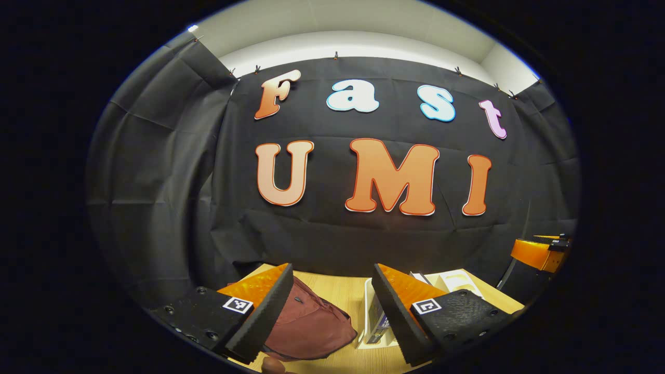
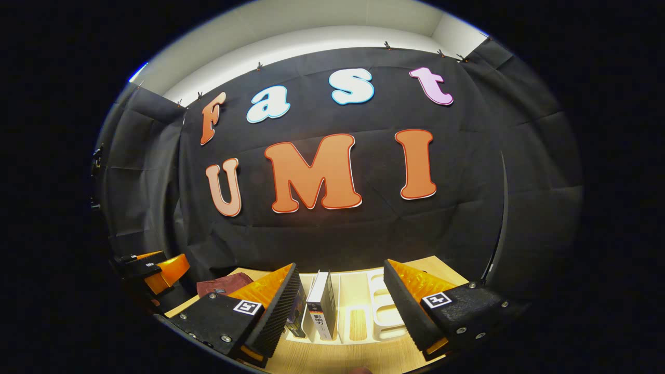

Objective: Open the schoolbag, grab two books from the bookshelf and put them into the schoolbag.

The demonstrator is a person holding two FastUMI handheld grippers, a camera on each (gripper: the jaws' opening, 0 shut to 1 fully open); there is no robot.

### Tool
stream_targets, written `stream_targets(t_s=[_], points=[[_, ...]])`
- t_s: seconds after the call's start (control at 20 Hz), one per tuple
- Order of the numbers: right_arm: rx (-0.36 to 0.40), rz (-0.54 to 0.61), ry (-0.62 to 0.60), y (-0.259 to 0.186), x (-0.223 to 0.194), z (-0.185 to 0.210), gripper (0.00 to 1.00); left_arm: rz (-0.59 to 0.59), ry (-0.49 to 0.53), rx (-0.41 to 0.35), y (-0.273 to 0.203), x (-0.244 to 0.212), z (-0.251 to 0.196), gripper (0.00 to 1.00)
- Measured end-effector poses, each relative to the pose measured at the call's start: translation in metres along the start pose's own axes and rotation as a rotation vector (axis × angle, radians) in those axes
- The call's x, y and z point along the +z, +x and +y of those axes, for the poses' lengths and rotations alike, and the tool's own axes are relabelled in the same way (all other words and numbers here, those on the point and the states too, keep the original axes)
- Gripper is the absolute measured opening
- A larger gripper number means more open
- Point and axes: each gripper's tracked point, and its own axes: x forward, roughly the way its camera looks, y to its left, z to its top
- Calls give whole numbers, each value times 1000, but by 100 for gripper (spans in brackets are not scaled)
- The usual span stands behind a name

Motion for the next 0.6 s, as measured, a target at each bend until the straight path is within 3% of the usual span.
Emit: stream_targets(t_s=[0.6], points=[[-28,5,-33,11,-1,1,96,-9,37,-44,10,4,-7,95]])
